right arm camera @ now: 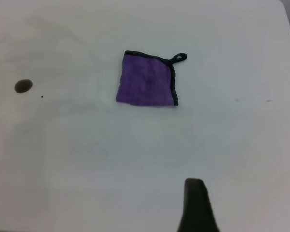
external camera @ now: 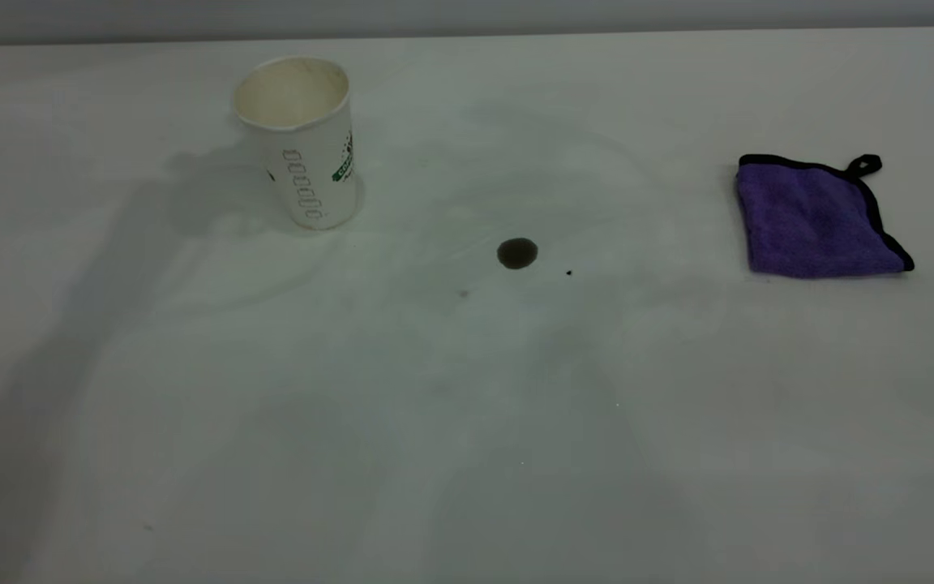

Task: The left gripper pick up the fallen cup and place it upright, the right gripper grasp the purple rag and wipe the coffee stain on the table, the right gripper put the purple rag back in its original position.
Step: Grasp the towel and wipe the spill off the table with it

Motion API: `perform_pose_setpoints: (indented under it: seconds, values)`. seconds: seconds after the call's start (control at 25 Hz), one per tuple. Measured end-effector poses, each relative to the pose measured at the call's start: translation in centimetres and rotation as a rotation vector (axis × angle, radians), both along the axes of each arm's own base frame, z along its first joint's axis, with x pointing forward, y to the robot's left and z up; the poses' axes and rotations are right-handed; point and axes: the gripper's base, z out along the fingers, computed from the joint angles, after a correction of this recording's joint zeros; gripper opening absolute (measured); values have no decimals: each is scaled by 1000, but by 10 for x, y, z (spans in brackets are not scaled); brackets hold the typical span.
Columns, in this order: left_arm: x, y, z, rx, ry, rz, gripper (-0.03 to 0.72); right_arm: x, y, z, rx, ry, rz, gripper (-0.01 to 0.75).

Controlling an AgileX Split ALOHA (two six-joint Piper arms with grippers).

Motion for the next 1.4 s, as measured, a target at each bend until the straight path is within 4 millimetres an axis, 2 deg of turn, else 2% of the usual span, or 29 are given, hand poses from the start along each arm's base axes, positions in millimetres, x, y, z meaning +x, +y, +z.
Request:
perform_pose_setpoints:
  seconds: [0.16, 0.24, 0.32, 0.48, 0.64, 0.84, 0.96, 1.08, 1.32, 1.4]
  values:
    - [-41, 8, 63, 12, 51, -11, 559, 0, 0, 0, 0, 0, 0, 555]
    - [-60, 12, 86, 11, 74, 4, 516, 0, 0, 0, 0, 0, 0, 555]
    - [-73, 14, 109, -10, 22, 34, 471, 0, 0, 0, 0, 0, 0, 555]
    - [-106, 21, 140, -44, -37, 89, 399, 0, 0, 0, 0, 0, 0, 555]
    - [-158, 31, 154, -54, -60, 98, 343, 0, 0, 0, 0, 0, 0, 555]
    - [-227, 45, 157, -61, -92, 98, 297, 0, 0, 0, 0, 0, 0, 555]
    - [-258, 51, 146, -66, -84, 110, 276, 0, 0, 0, 0, 0, 0, 555]
    - [-282, 56, 120, -62, -19, 144, 261, 0, 0, 0, 0, 0, 0, 555]
    - [-333, 67, 49, -18, 139, 167, 254, 0, 0, 0, 0, 0, 0, 555]
    - [-350, 74, 33, -19, 151, 206, 254, 0, 0, 0, 0, 0, 0, 555]
